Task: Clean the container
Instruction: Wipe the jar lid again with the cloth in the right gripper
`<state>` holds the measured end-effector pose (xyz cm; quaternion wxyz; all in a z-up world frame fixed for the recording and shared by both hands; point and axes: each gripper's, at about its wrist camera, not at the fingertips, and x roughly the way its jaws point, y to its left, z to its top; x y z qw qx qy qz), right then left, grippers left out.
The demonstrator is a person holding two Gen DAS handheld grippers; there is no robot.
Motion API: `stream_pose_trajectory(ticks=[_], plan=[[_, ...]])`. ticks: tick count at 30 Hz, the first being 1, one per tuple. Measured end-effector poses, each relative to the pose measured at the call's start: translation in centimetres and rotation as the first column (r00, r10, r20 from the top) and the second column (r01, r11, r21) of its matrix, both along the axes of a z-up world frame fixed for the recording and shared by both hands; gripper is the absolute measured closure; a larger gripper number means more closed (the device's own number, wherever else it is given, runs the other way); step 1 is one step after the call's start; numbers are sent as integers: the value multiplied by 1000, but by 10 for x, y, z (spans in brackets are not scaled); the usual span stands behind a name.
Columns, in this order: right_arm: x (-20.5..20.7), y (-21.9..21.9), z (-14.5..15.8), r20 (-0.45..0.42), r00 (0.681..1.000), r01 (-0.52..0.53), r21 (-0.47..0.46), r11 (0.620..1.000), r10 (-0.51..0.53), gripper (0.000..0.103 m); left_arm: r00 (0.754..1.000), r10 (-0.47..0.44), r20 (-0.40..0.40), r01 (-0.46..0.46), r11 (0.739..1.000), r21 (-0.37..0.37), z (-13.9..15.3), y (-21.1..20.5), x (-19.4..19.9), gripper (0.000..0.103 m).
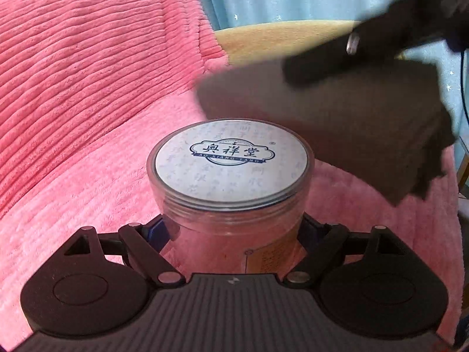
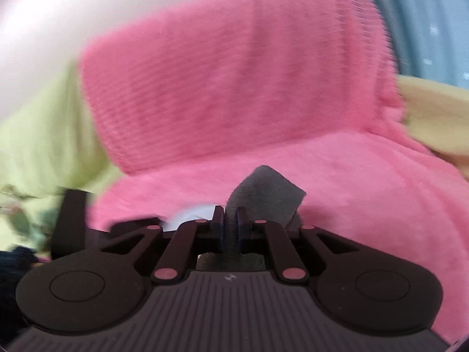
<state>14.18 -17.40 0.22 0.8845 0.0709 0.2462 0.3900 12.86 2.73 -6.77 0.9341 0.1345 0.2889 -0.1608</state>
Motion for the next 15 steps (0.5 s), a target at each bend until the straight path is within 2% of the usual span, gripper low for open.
stream_pose_trajectory(ticks=[2, 7, 15], plan=[[0, 2, -2, -38, 998, -56, 14, 998, 56, 96, 1000, -5, -3, 5, 1000, -4, 0, 1, 1, 18], [0, 14, -11, -111, 984, -145, -65, 987, 137, 95, 1000, -15, -1, 15, 1000, 3, -1, 2, 2, 18], [3, 34, -21, -85, 968, -240, -33, 970, 237, 96, 1000, -15, -6, 15, 1000, 3, -1, 4, 0, 18]])
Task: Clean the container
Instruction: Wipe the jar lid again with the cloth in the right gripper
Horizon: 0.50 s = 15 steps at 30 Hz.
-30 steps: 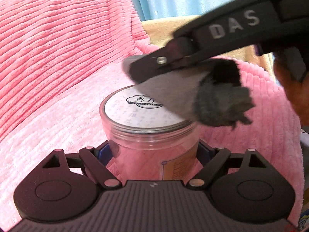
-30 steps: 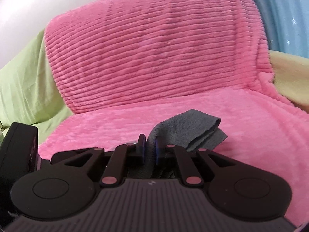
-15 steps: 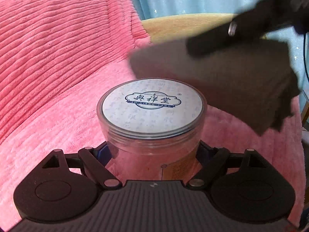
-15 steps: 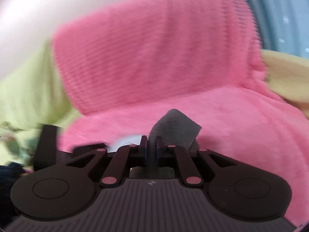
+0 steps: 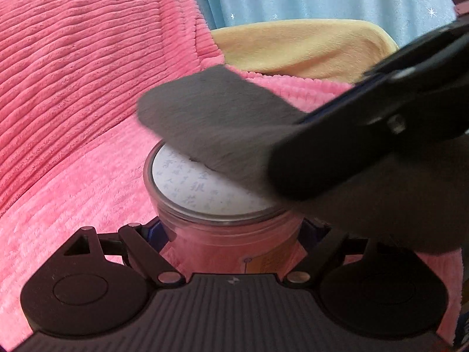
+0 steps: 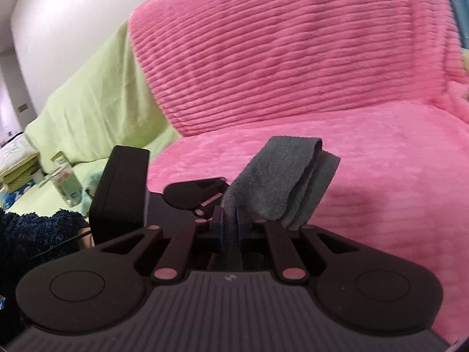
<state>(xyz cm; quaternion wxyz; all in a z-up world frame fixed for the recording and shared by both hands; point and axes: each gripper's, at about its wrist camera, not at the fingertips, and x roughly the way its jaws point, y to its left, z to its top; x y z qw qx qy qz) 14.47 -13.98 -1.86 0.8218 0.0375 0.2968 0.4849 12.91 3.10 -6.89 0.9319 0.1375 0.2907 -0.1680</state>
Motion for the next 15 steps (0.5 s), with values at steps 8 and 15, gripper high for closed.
stream_pose_trajectory(ticks=[8, 15], plan=[[26, 20, -12, -41, 999, -16, 110, 994, 21, 98, 1000, 3, -21, -4, 1000, -29, 0, 4, 0, 18], [37, 28, -12, 5, 993, 119, 105, 987, -120, 100, 1000, 4, -22, -5, 999, -32, 0, 5, -1, 18]])
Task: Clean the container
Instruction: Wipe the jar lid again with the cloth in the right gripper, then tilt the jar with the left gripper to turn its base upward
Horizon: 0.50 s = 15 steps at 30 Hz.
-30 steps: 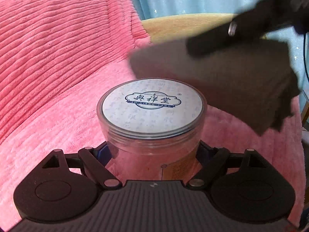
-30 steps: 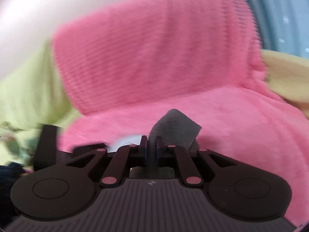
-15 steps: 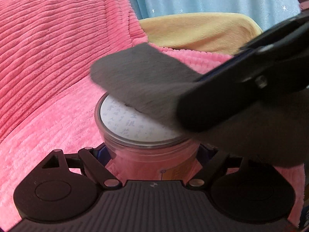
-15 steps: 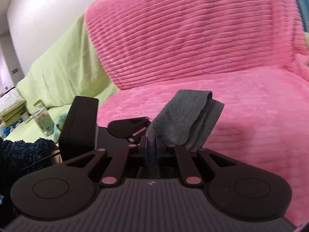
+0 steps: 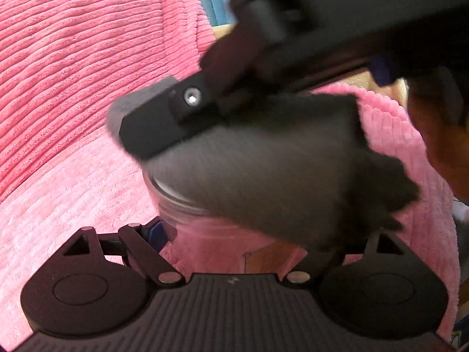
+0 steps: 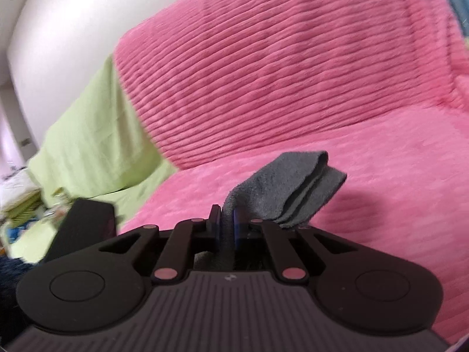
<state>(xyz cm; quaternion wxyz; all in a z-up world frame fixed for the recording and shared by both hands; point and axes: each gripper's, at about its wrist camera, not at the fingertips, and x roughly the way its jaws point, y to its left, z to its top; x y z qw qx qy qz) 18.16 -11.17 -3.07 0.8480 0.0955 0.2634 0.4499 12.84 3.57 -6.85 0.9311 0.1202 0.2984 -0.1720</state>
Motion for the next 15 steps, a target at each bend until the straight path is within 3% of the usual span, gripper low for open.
stream_pose_trajectory(ticks=[9, 15], plan=[[-7, -8, 7, 143, 967, 231, -160, 960, -209, 97, 1000, -5, 12, 5, 1000, 22, 3, -1, -2, 17], [-6, -25, 7, 152, 934, 357, -304, 883, -325, 96, 1000, -7, 18, 6, 998, 58, 6, -4, -3, 18]])
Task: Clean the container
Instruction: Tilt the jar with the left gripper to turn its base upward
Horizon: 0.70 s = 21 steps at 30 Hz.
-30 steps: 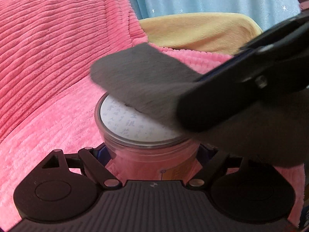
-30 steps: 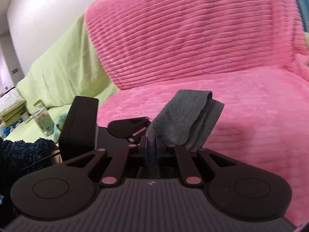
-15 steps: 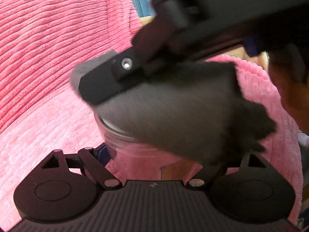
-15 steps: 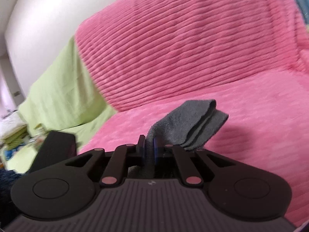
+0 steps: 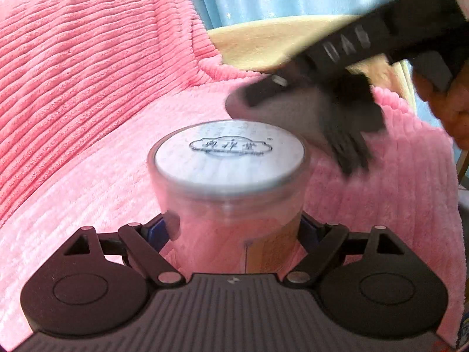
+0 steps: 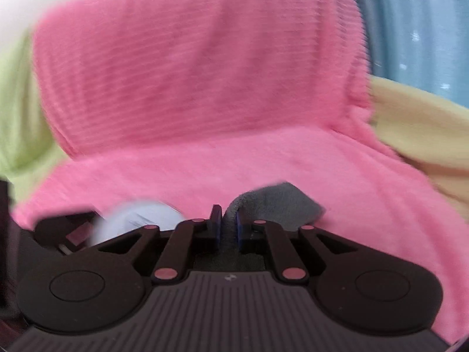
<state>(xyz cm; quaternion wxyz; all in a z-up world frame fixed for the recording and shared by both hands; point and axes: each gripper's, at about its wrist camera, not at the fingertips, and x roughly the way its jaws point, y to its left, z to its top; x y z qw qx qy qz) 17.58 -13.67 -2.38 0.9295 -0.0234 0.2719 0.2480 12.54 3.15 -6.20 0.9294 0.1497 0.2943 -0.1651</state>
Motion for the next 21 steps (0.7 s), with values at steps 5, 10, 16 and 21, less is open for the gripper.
stream_pose_trajectory(ticks=[5, 10, 16, 21], plan=[[-19, -18, 14, 45, 999, -29, 70, 997, 26, 96, 1000, -9, -22, 10, 1000, 30, -2, 6, -1, 13], [-45, -10, 26, 72, 982, -179, 80, 981, 174, 96, 999, -34, -6, 35, 997, 65, -6, 7, -2, 14], [-44, -1, 18, 55, 984, -168, -4, 986, 168, 96, 997, -76, 23, 72, 990, 121, 8, 6, -12, 17], [-20, -11, 1, -41, 995, -93, 8, 996, 93, 96, 995, -104, 12, 103, 991, 82, 28, 13, -25, 16]])
